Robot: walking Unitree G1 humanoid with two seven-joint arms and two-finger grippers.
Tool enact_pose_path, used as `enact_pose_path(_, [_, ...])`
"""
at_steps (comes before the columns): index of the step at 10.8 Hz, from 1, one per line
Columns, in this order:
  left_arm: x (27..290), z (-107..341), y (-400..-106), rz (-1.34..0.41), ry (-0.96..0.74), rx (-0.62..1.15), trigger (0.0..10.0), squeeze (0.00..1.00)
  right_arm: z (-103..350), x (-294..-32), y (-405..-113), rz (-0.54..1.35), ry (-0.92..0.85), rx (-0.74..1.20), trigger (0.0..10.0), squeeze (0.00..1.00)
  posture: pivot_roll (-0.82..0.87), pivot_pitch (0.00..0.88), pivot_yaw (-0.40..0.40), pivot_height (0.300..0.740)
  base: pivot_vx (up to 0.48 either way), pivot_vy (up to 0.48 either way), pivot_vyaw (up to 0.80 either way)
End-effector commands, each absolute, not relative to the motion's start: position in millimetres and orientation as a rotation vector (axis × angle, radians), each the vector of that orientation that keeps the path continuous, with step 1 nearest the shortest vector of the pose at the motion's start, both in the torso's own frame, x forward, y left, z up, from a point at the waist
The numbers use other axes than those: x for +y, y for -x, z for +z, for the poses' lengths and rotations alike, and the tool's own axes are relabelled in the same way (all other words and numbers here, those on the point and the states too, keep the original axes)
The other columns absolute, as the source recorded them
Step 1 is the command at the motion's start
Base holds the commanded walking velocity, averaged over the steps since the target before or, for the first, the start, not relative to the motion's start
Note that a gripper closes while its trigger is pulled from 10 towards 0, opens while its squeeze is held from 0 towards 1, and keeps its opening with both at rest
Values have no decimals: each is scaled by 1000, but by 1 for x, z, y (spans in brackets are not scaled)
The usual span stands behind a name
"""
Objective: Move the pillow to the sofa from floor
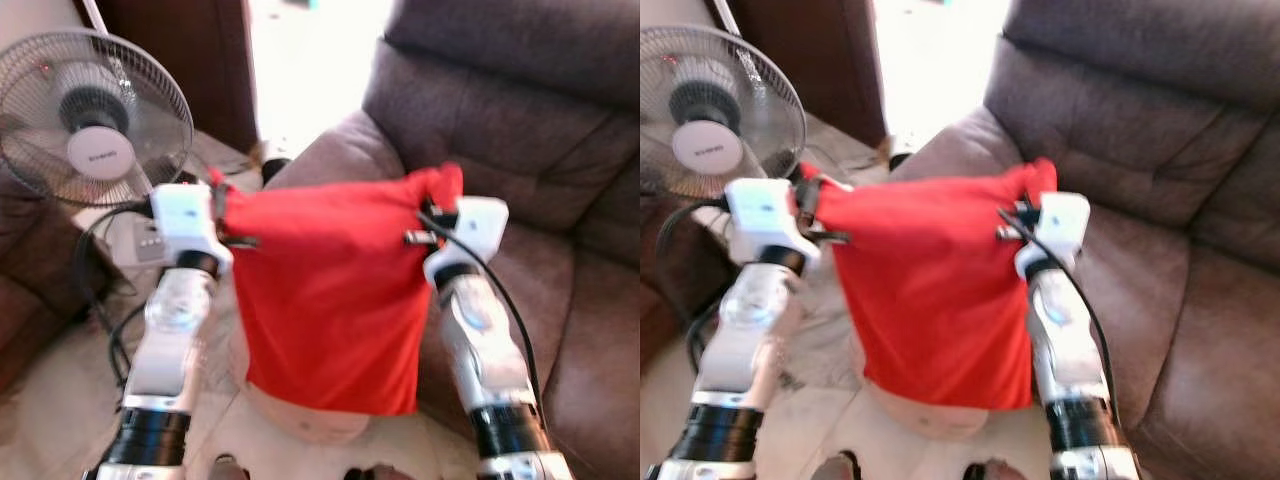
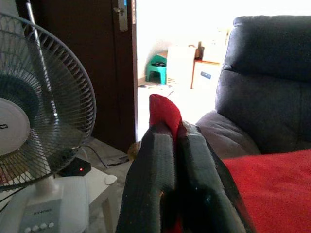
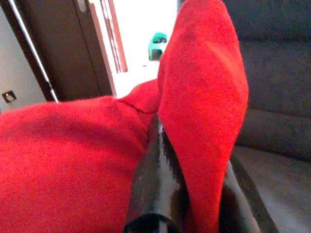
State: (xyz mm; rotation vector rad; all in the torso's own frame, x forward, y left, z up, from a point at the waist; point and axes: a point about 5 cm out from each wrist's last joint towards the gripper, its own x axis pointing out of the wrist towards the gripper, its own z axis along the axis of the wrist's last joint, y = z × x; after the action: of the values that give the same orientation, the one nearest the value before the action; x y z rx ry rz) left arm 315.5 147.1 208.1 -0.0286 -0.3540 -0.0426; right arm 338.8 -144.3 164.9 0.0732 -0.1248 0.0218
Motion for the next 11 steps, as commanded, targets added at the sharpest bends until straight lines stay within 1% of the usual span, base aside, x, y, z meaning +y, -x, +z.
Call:
enact_pose_path(1, [140, 215, -314, -76, 25, -396, 10000, 0, 185, -154, -340, -11, -84, -226, 10000, 0, 148, 157, -14, 740, 0, -390, -694])
enact_pose_path(6, [140, 216, -314, -75, 31, -404, 10000, 0, 185, -151, -341, -1, -73, -228, 10000, 0, 148, 157, -16, 740, 0, -388, -649])
enact_pose_path(8, [143, 224, -315, -78, 36, -427, 10000, 0, 186, -152, -340, -1, -72, -242, 10000, 0, 150, 157, -17, 740, 0, -379, 0])
enact_pose_path(11, [143, 223, -314, -83, 43, -426, 10000, 0, 187, -152, -340, -2, -69, -249, 10000, 0, 149, 156, -15, 740, 0, -375, 0])
